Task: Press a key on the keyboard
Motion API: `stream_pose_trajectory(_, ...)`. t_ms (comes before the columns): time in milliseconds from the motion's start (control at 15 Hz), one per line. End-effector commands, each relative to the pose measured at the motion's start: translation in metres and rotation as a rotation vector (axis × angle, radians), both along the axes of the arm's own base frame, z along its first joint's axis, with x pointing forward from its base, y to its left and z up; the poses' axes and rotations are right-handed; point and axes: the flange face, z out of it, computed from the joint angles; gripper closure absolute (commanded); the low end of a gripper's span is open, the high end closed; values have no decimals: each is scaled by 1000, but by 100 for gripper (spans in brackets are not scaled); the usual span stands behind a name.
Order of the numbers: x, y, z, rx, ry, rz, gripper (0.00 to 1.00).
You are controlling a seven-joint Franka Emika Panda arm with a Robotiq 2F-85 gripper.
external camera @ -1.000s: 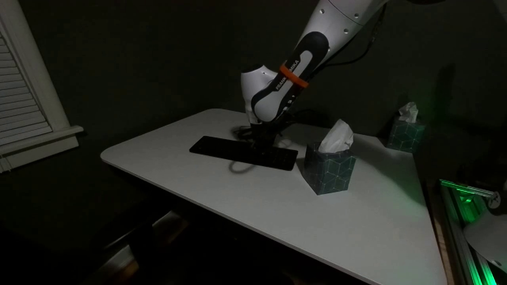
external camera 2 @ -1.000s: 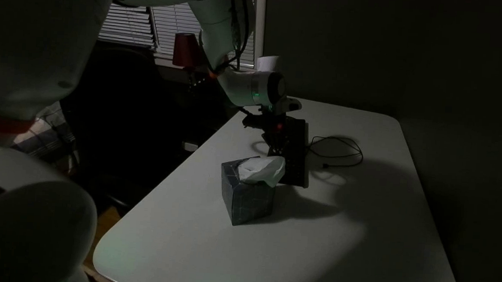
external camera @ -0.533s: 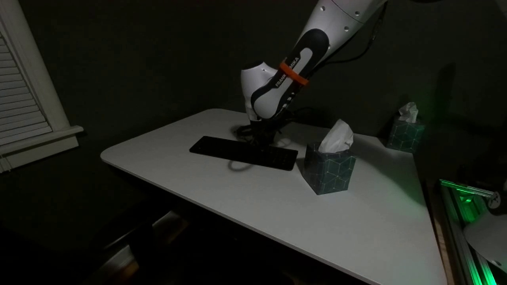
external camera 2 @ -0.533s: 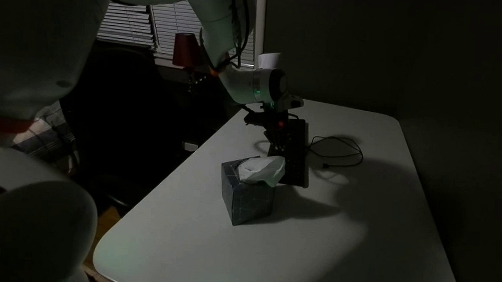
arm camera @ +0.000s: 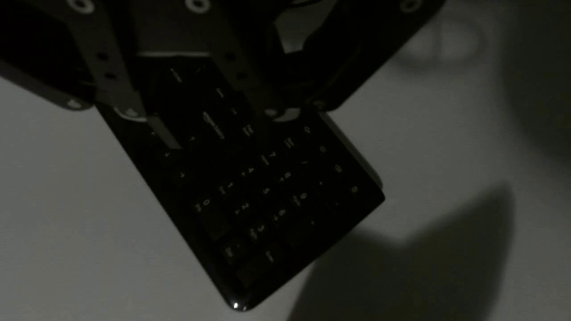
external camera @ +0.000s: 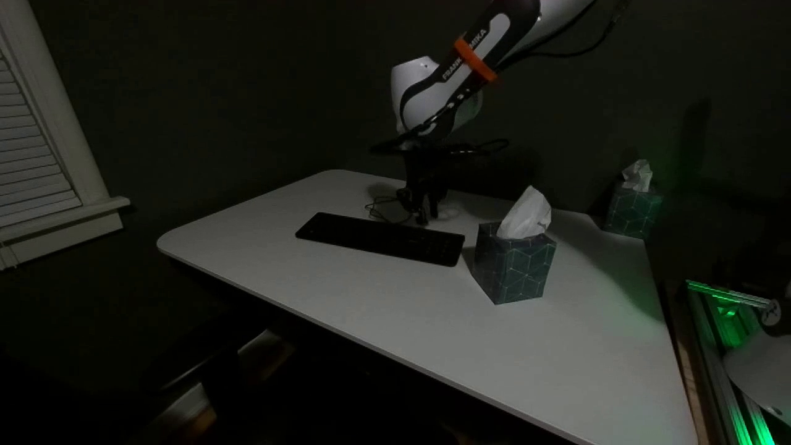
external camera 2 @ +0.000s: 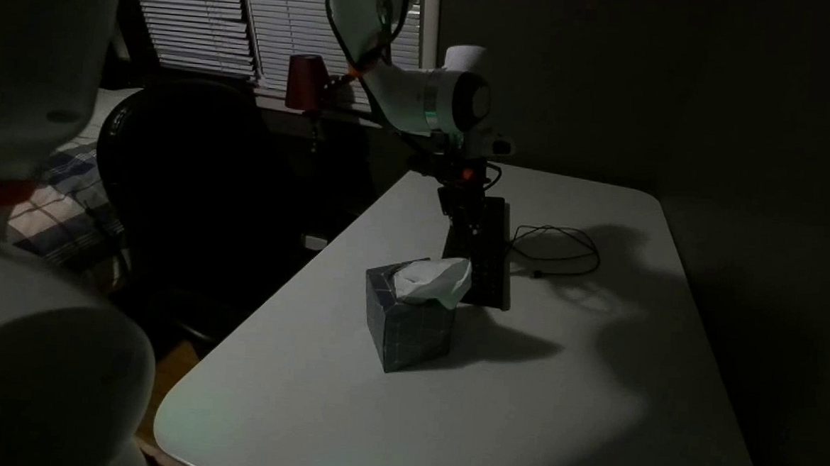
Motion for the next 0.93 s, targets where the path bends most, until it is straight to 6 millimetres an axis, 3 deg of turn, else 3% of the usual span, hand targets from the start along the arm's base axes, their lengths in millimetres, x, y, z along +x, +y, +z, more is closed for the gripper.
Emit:
stream_pose_trajectory(0, -42, 8, 24, 127, 0, -65, 23)
stream_pose_trajectory(200, -68, 14, 44, 233, -64, -112, 0)
stream_pose_trajectory(467, -101, 23, 73, 287, -188, -182, 0)
stream_pose_trajectory(533, -72, 17, 61, 258, -131, -160, 0)
stream_pose_trajectory(867, -94, 21, 75, 273, -171, -173, 0)
